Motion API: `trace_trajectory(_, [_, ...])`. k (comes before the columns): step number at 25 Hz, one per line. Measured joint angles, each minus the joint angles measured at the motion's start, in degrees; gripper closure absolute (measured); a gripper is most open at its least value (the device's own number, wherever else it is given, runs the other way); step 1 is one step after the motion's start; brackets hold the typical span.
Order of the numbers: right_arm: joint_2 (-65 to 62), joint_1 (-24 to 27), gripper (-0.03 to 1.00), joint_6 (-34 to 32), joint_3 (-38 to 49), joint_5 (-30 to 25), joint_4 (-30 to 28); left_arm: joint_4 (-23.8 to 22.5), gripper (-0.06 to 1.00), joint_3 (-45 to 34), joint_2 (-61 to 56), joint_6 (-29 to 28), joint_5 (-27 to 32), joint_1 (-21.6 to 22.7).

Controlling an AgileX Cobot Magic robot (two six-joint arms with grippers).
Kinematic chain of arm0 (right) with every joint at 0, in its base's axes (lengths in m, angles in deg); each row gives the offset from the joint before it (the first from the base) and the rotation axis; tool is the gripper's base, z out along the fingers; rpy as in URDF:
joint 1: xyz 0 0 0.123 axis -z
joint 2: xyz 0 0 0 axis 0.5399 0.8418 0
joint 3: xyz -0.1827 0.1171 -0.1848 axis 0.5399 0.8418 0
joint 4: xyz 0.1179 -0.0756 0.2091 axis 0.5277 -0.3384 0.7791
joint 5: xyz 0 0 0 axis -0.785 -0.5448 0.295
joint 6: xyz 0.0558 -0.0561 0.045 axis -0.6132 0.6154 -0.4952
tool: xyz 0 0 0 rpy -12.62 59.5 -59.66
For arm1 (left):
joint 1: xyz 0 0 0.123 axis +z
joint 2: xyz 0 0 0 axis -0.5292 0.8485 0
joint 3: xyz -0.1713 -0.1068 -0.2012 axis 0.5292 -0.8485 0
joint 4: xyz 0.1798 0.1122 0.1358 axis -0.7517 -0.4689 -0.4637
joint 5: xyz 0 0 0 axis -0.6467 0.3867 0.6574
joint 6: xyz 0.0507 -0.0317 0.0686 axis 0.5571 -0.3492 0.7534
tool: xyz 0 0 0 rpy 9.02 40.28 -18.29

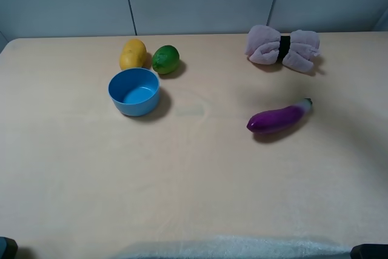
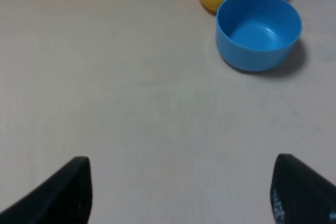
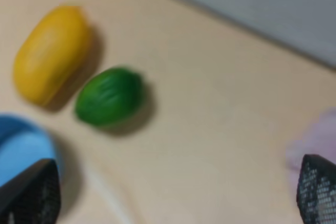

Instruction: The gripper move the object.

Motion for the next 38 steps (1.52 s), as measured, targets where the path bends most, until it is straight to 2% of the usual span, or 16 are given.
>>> trace_trajectory(5, [-6.8, 7.4, 0.28, -0.2, 4.7, 0.0, -0.2, 0.0, 0.18, 0.0, 0.0, 0.0, 0.0, 0.0])
trace_trajectory(9, [-13.1, 13.8, 0.28, -0.2, 12.5, 0.0, -0.2, 0.0, 0.18, 0.0, 0.0, 0.0, 0.0, 0.0])
trace_trajectory(18, [-31.1, 29.2, 0.28, -0.2, 37.1, 0.2, -0.2, 0.0, 0.18, 0.0, 0.0, 0.0, 0.0, 0.0])
trace_trajectory(26, [-54.4, 43.0, 0.28, -0.2, 60.4, 5.4, -0.4, 0.0, 0.18, 0.0, 0.0, 0.0, 0.0, 0.0])
trace_trajectory(29, [-64.8, 45.6, 0.28, -0.1, 68.6, 6.5, -0.7, 0.0, 0.18, 0.0, 0.0, 0.0, 0.0, 0.0])
trace_trajectory(33, [-77.6, 45.8, 0.28, 1.1, 77.9, 7.6, -1.2, 0.0, 0.18, 0.0, 0.0, 0.0, 0.0, 0.0])
trace_trajectory(38, [-91.9, 45.9, 0.28, 4.4, 85.3, 9.5, -1.3, 0.0, 0.18, 0.0, 0.0, 0.0, 0.0, 0.0])
